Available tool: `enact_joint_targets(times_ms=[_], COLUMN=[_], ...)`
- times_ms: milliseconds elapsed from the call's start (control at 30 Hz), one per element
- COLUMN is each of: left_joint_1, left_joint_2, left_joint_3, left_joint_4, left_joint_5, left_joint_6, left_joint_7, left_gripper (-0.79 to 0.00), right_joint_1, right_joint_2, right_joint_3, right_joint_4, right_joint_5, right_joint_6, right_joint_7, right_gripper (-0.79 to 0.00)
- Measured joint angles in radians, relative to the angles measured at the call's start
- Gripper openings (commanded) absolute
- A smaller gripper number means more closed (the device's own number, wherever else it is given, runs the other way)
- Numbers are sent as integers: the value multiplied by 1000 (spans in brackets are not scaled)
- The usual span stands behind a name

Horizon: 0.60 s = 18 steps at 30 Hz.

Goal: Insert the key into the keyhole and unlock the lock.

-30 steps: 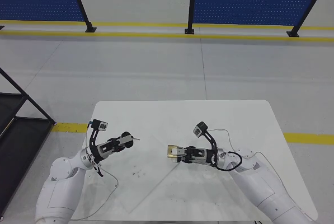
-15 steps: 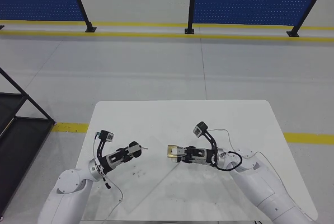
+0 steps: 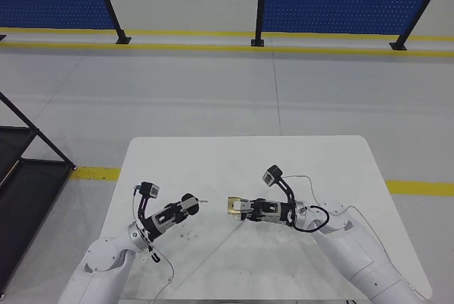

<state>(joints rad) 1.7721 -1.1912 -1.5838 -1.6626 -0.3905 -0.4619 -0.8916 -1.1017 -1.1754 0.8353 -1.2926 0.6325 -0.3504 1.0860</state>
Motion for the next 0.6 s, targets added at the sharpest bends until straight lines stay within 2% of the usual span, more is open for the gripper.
enact_joint_targets(times_ms=[233, 367, 600], left_joint_1=[0, 2, 36], left_joint_2=[0, 0, 5], left_joint_3=[1, 14, 12], left_joint_4=[1, -5, -33], left_joint_5=[0, -21, -33], left_joint_6=[1, 39, 59], left_joint_7=[0, 11, 20], left_gripper=[-785, -785, -785], right_joint_1=[0, -5, -30], right_joint_2=[0, 0, 10], right_joint_3=[0, 2, 22], right_joint_4=[0, -9, -70], right_joint_5=[0, -13, -189], right_joint_6=[0, 0, -16], right_joint_7=[0, -18, -122], right_gripper=[-785, -785, -785])
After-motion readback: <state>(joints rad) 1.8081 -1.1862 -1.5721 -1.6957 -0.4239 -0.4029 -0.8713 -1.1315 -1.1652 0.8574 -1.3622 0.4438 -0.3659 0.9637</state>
